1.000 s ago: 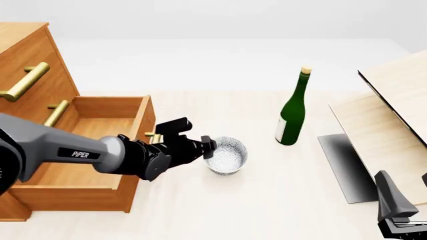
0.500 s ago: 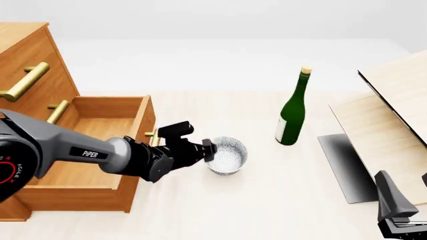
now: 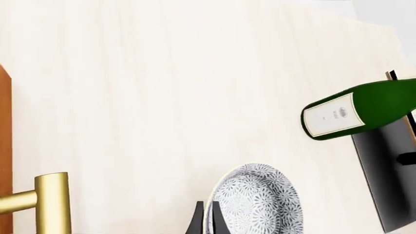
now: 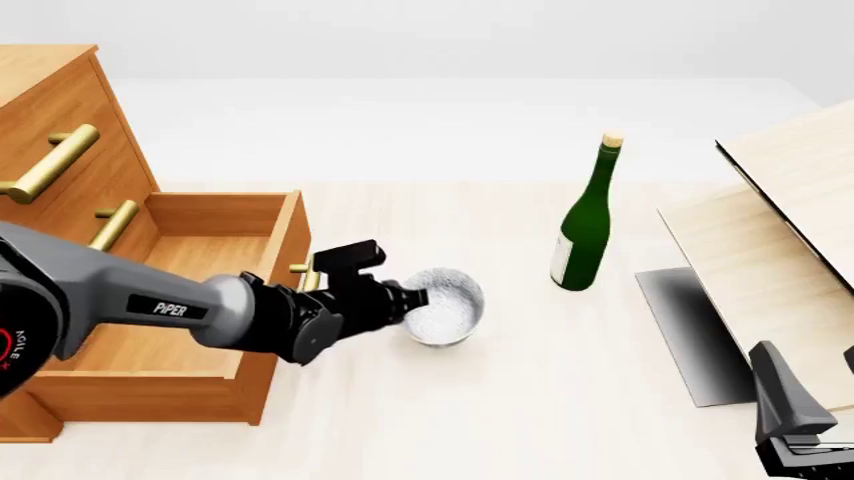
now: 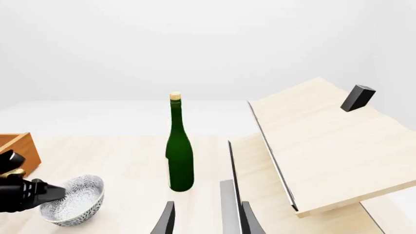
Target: Put the bowl in the bottom drawer of the cabinet and close it.
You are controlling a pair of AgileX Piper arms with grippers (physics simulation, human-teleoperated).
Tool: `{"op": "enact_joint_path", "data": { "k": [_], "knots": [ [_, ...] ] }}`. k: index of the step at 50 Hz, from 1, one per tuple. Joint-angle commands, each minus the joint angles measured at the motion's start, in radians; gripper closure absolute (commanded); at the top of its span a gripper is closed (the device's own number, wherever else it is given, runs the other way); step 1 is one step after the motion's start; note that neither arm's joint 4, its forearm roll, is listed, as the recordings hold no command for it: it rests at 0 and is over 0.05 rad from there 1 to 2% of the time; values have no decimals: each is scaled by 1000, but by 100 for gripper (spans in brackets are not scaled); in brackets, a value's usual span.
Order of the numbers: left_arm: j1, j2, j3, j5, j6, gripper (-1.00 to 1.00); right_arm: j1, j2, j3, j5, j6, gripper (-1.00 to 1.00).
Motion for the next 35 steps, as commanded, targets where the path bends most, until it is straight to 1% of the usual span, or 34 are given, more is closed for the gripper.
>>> {"op": "enact_joint_path", "data": {
  "k": [1,7,19,35],
  "knots": [
    [18,-51,15,1,43,100,0,0,0,0,0,-100],
    [30,-94,35,-2,67,100,0,0,0,0,0,-100],
    [31,-153,63,2,84,100,0,0,0,0,0,-100],
    [37,-242,88,35,118,100,0,0,0,0,0,-100]
  ]
}}
